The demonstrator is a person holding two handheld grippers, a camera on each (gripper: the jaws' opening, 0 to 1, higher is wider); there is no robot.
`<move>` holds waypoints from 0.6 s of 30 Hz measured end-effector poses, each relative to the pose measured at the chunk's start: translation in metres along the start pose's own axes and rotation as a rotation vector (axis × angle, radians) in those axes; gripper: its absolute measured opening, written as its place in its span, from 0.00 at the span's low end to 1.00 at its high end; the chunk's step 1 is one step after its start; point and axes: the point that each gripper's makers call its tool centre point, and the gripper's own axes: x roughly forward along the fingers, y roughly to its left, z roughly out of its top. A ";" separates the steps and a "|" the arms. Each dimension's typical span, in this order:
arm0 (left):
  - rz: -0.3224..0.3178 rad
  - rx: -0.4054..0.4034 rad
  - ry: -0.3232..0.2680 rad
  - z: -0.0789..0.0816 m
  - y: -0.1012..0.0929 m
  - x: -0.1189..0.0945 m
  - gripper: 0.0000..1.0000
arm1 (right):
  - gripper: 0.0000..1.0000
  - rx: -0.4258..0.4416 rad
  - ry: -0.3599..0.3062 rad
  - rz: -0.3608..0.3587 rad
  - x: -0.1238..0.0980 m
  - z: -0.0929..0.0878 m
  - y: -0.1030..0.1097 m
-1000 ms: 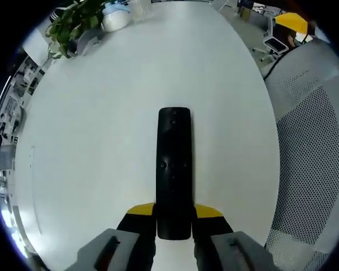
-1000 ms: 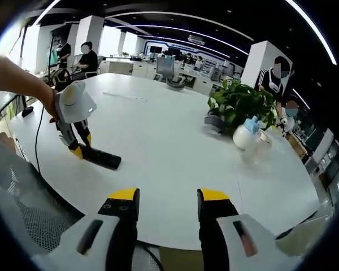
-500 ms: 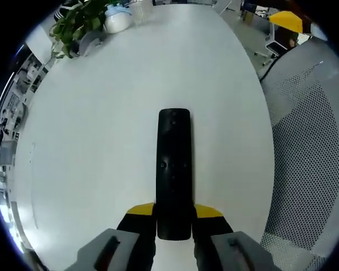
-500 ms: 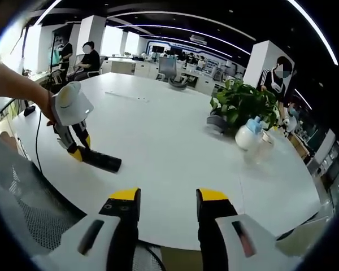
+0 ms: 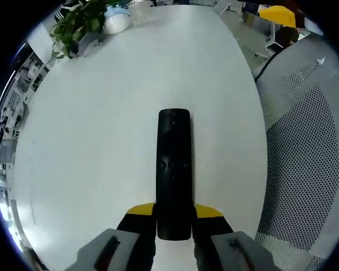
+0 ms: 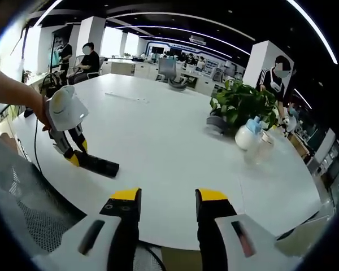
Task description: Press the specified remote control buttons in sequence, fully releasing each button before pressing the next.
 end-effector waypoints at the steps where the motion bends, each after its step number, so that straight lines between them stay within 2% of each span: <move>1: 0.000 0.006 0.006 0.000 -0.001 0.000 0.24 | 0.39 0.000 0.000 -0.001 0.000 0.000 0.000; 6: -0.001 0.012 0.017 -0.001 -0.005 0.000 0.24 | 0.38 0.008 -0.005 -0.006 -0.001 0.001 -0.002; 18: 0.003 -0.026 -0.020 -0.003 -0.015 -0.002 0.24 | 0.36 0.023 0.004 -0.008 0.000 -0.001 -0.003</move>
